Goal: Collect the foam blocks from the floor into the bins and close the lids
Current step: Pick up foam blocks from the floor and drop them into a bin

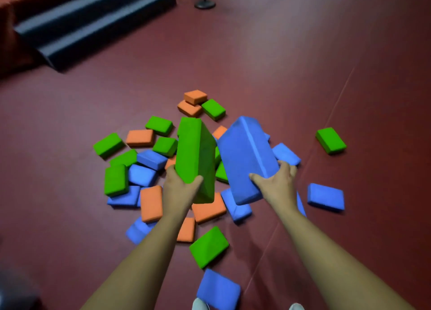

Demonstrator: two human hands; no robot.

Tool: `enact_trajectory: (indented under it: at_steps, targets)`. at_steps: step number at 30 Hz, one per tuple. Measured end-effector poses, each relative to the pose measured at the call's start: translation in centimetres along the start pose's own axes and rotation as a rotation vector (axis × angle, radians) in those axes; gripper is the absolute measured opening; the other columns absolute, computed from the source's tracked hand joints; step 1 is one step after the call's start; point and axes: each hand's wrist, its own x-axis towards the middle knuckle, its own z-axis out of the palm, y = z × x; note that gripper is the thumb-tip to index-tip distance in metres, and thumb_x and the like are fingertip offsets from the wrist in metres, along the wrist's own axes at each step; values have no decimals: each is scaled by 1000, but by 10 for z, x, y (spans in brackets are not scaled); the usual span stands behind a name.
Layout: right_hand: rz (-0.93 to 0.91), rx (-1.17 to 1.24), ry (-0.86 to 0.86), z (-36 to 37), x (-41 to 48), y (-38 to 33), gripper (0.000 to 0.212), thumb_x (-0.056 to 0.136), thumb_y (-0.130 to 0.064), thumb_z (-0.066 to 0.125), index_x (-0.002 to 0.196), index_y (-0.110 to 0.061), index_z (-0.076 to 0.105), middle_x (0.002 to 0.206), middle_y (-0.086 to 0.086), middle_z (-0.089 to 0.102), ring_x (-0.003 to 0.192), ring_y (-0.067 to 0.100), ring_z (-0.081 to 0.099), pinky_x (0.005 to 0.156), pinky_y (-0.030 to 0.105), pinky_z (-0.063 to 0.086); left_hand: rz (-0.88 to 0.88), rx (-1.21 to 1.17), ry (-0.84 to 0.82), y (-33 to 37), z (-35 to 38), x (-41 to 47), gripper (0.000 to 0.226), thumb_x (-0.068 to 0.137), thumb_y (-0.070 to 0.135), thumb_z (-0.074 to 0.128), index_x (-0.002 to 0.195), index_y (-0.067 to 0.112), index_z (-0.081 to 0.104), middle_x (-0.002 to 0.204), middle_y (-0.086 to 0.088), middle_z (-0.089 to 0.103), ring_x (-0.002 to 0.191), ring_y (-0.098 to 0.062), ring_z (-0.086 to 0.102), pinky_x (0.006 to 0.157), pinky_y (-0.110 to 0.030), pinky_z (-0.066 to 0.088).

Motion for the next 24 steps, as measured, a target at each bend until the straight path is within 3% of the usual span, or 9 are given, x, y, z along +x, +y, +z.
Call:
enact_trajectory:
  at_steps: [4, 9, 14, 24]
  targets:
    - [-143, 2, -64, -20, -29, -37, 84, 66, -32, 88, 132, -3, 46, 129, 15, 42, 116, 34, 49, 97, 35, 39, -13, -30, 157, 14, -53, -35, 75, 62, 52, 68, 121, 10, 49, 114, -11, 63, 104, -31, 61, 85, -42, 51]
    - [-327, -4, -205, -37, -44, -38, 83, 65, -33, 87, 132, -4, 46, 129, 15, 41, 118, 35, 48, 99, 38, 40, -101, -41, 390, 6, -77, -102, 71, 75, 26, 79, 134, 7, 45, 122, -16, 61, 110, -31, 59, 84, -33, 43]
    - [-507, -51, -405, -48, -75, -23, 89, 65, -35, 88, 135, 1, 45, 132, 19, 42, 122, 38, 46, 102, 41, 38, -331, -74, 606, -34, -76, -211, 73, 73, 34, 80, 132, 9, 45, 120, -21, 63, 108, -37, 62, 88, -46, 51]
    - [-794, -94, -878, -63, -262, -7, 82, 67, -35, 85, 132, -2, 47, 128, 18, 42, 119, 35, 45, 102, 40, 37, -751, -133, 969, -113, -106, -477, 69, 72, 37, 78, 128, 11, 48, 120, -18, 63, 109, -35, 60, 88, -40, 47]
